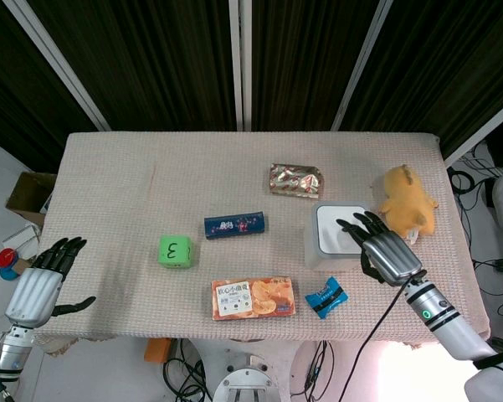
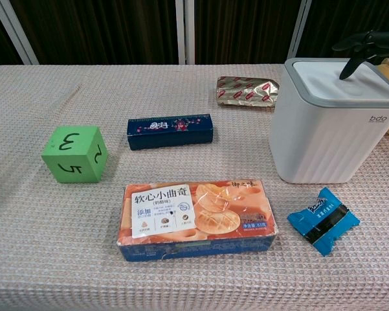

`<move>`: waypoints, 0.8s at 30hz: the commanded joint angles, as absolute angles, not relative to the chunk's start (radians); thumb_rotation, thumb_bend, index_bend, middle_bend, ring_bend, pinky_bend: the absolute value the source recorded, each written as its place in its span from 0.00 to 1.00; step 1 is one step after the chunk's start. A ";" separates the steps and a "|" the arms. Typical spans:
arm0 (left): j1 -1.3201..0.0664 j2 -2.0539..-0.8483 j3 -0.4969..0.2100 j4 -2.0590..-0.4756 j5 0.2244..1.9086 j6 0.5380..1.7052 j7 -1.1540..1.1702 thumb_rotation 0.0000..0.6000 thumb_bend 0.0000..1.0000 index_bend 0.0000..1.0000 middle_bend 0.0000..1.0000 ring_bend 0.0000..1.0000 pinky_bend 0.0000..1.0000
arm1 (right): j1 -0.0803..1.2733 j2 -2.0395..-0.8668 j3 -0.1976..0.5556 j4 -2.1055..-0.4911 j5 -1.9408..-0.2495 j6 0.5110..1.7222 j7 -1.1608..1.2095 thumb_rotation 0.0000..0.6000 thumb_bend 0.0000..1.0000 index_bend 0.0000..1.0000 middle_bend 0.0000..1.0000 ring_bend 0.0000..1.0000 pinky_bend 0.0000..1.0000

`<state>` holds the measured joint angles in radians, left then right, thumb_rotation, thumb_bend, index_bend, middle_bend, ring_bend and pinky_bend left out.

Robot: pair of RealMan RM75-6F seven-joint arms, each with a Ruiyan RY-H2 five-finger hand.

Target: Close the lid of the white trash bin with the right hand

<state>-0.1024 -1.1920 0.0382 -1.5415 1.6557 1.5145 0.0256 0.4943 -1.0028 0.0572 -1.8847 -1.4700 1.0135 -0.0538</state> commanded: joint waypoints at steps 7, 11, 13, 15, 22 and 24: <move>-0.098 -1.187 0.039 -1.550 1.658 1.522 0.031 0.79 0.00 0.08 0.09 0.06 0.22 | 0.495 -1.018 0.046 -1.880 -1.466 1.001 -0.053 1.00 1.00 0.00 0.22 0.00 0.00; -0.095 -1.187 0.039 -1.553 1.659 1.527 0.033 0.79 0.00 0.08 0.09 0.06 0.22 | 0.496 -1.023 0.040 -1.876 -1.467 0.995 -0.049 1.00 1.00 0.00 0.23 0.00 0.00; -0.095 -1.187 0.040 -1.554 1.660 1.527 0.035 0.80 0.00 0.08 0.09 0.06 0.22 | 0.496 -1.025 0.038 -1.876 -1.469 0.995 -0.052 1.00 1.00 0.00 0.23 0.00 0.00; -0.094 -1.186 0.040 -1.556 1.661 1.528 0.037 0.80 0.00 0.08 0.09 0.06 0.22 | 0.495 -1.026 0.036 -1.877 -1.469 0.997 -0.054 1.00 1.00 0.00 0.23 0.00 0.00; -0.091 -1.184 0.039 -1.558 1.661 1.535 0.037 0.79 0.00 0.08 0.09 0.06 0.22 | 0.453 -1.009 0.054 -1.894 -1.526 1.122 -0.040 1.00 1.00 0.00 0.17 0.00 0.00; -0.089 -1.184 0.038 -1.555 1.661 1.539 0.028 0.80 0.00 0.08 0.09 0.06 0.22 | 0.412 -0.996 0.049 -1.889 -1.553 1.200 -0.068 1.00 1.00 0.00 0.14 0.00 0.00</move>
